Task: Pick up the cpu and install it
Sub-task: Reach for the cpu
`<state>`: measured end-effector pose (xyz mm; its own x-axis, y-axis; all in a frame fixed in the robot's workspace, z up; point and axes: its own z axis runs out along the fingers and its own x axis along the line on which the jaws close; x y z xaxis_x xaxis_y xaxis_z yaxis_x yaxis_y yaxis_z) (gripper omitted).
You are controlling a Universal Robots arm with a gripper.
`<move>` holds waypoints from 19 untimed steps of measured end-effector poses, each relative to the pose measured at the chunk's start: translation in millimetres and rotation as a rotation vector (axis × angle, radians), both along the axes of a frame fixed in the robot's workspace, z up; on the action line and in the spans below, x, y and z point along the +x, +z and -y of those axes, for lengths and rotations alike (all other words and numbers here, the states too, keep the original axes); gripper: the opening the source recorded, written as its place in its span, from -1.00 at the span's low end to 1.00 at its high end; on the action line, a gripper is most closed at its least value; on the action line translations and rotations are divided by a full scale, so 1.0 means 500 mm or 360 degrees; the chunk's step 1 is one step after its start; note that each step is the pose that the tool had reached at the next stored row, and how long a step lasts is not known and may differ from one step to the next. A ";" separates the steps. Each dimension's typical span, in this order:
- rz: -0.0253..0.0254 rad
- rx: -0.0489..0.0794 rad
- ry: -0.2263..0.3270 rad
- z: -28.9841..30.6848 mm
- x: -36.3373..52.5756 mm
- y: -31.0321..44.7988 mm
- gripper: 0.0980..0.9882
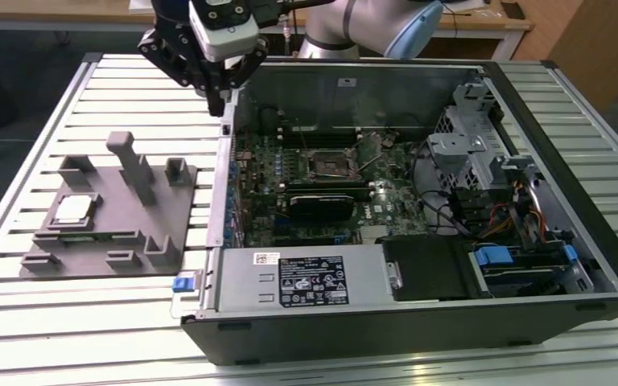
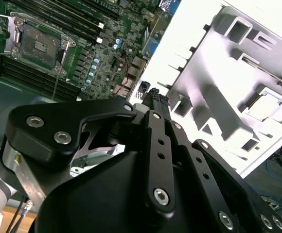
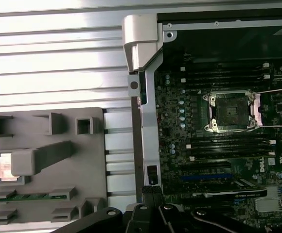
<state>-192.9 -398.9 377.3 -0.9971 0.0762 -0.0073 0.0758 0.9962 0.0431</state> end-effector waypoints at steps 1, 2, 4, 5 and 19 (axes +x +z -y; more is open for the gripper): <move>-0.00004 0.0000 0.0000 0.000 -0.001 0.000 -0.98; -0.00009 0.0000 0.0000 0.000 -0.002 -0.001 -0.98; -0.00019 0.0000 0.0000 0.000 -0.004 -0.001 -0.98; -0.00024 0.0000 0.0000 0.000 -0.005 -0.001 -0.98; -0.00086 0.0000 0.0000 0.000 -0.022 -0.006 -0.98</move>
